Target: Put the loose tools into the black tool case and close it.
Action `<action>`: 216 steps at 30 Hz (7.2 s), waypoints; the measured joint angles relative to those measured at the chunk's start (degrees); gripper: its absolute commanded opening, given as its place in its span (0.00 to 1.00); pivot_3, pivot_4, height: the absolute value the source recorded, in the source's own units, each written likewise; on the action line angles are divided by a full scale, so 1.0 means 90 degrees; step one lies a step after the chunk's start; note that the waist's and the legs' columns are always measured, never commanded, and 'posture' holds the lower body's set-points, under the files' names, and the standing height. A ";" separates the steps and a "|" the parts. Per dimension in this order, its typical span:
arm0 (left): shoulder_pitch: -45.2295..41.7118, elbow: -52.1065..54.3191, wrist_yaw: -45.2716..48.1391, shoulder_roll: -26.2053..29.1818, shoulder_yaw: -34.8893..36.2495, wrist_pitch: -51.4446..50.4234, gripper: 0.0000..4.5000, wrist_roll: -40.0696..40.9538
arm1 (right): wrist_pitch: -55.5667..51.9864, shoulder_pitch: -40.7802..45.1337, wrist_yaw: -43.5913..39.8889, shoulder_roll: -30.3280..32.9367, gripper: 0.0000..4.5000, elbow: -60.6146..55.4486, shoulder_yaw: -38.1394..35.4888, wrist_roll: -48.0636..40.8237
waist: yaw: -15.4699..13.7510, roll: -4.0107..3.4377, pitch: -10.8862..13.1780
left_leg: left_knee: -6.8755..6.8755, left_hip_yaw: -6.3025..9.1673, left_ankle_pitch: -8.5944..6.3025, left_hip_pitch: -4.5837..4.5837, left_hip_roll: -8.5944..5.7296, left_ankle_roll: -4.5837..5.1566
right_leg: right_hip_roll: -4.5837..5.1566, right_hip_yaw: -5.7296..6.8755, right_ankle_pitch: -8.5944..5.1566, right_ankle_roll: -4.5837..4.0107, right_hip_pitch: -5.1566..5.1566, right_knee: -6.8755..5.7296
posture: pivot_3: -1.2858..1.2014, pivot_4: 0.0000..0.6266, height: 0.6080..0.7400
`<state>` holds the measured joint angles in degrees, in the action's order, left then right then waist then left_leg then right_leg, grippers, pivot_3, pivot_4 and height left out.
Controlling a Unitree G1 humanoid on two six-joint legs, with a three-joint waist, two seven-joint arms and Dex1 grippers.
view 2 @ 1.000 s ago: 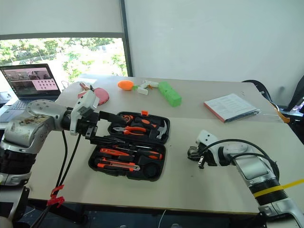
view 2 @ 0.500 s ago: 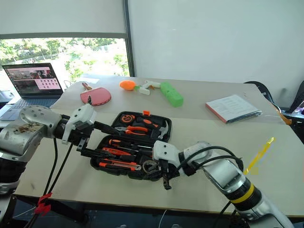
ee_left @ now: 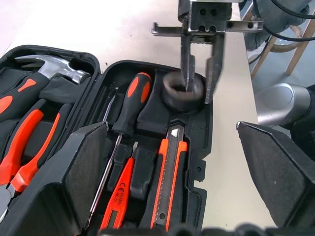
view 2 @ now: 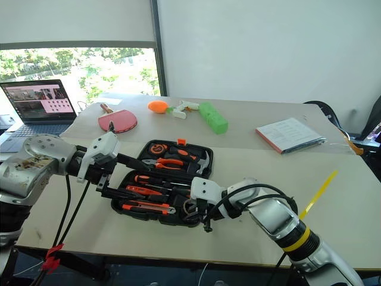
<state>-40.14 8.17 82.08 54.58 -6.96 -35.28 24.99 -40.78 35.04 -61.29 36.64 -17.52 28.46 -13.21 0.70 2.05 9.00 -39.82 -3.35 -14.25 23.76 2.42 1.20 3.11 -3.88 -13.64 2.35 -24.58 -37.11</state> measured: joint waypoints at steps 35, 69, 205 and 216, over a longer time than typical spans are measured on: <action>0.0295 -0.4252 -0.1741 -0.0637 -0.0086 0.2484 0.01 -0.2307 | -0.0858 -0.1679 0.2100 -0.0102 0.00 -0.0043 -0.2371 -0.0752 | -0.0010 0.0003 0.0001 | 0.0004 -0.0001 0.0000 0.0006 -0.0002 0.0000 | 0.0005 0.0003 0.0006 -0.0001 -0.0002 0.0003 | 0.52 0.24 0.99; 0.3383 0.0006 -0.1151 0.0066 0.0664 0.0330 0.01 -0.1116 | -0.0491 -0.2781 0.1037 0.0776 0.00 -0.0894 -0.2120 -0.0637 | 0.0010 0.0003 0.0002 | 0.0014 -0.0006 -0.0006 -0.0048 0.0009 -0.0002 | 0.0003 0.0003 -0.0002 -0.0011 0.0032 0.0003 | 0.52 0.24 0.99; 0.3658 -0.0431 -0.5177 -0.2957 0.1564 0.4119 0.02 -0.2007 | 0.7934 -0.3531 0.3649 -0.0213 0.00 0.1427 -0.2741 0.2992 | 0.0036 0.0013 0.0005 | 0.0017 -0.0003 0.0022 -0.0001 -0.0022 -0.0024 | 0.0030 -0.0009 0.0040 0.0010 -0.0009 0.0003 | 0.52 0.24 0.99; 0.4568 -0.0126 -0.5141 -0.2539 0.1832 0.4134 0.48 -0.1891 | 0.8917 -0.4051 0.3756 0.0317 0.46 0.1580 -0.2569 0.3355 | 0.0046 0.0008 0.0001 | 0.0044 -0.0012 0.0018 -0.0069 -0.0013 -0.0020 | 0.0029 -0.0010 0.0025 -0.0002 0.0044 0.0012 | 0.52 0.24 0.99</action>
<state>0.98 7.03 35.81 31.73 9.53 1.93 7.97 39.47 -1.42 -27.48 39.50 -3.30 5.34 16.98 1.11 2.13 9.01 -39.42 -3.46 -14.09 23.14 2.30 1.02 3.37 -3.97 -13.42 2.33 -24.18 -37.00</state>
